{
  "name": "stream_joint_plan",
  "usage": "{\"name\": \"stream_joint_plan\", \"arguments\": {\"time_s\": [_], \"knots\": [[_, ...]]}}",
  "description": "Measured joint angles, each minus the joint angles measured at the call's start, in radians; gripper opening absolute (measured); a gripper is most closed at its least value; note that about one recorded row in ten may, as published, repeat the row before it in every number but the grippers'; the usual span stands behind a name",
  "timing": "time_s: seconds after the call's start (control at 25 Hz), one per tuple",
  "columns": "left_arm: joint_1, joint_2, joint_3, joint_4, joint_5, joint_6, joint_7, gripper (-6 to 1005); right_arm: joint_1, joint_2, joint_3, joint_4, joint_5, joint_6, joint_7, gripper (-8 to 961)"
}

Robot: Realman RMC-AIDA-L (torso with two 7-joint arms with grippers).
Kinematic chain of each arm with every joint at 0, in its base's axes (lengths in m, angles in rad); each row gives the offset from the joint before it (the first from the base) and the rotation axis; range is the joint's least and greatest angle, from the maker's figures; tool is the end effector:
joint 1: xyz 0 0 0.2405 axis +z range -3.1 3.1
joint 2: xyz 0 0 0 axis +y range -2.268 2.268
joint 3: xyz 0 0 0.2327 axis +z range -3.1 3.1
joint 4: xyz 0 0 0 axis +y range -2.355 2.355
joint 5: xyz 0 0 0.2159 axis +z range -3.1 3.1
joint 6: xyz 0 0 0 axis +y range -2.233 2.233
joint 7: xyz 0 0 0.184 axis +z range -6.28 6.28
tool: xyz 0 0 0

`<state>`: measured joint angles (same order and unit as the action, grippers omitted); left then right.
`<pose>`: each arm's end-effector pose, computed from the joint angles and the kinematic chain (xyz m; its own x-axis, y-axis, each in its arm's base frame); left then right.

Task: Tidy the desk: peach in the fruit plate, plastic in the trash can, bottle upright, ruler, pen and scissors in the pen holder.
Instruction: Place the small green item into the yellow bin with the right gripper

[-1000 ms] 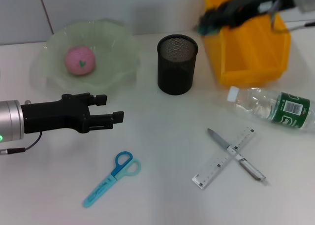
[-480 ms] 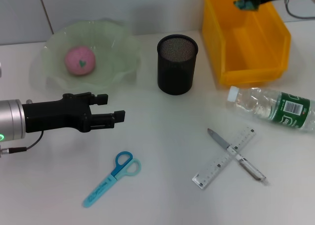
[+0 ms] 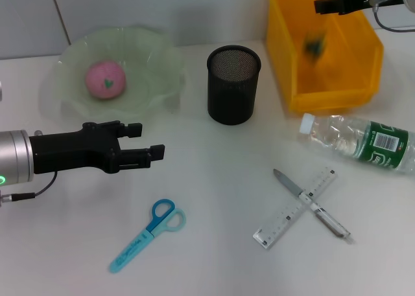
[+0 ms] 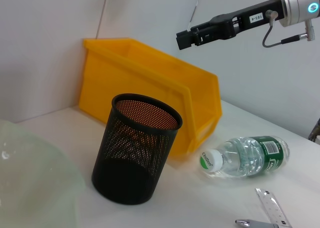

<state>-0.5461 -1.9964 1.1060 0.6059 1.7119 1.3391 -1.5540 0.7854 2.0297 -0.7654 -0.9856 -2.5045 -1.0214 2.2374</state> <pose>-0.2216 0.3598 -0.0419 0.7743 0.4462 0.4488 0.5423 -0.8334 -0.1071 0.2053 0.4870 0.0796 0.7413 -0.5313 -0.4102 -0.6515 -0.4226 -0.6300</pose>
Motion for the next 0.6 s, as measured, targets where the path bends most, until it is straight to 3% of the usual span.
{"name": "stream_joint_plan", "arguments": {"time_s": [0.4, 0.6], "knots": [[0.001, 0.002, 0.0, 0.0, 0.0, 0.003, 0.002, 816, 0.002, 0.003, -0.005, -0.003, -0.001, -0.004, 0.001, 719], [0.002, 0.003, 0.0, 0.0, 0.0, 0.004, 0.006, 816, 0.002, 0.007, -0.005, -0.006, 0.008, -0.005, 0.001, 770]]}}
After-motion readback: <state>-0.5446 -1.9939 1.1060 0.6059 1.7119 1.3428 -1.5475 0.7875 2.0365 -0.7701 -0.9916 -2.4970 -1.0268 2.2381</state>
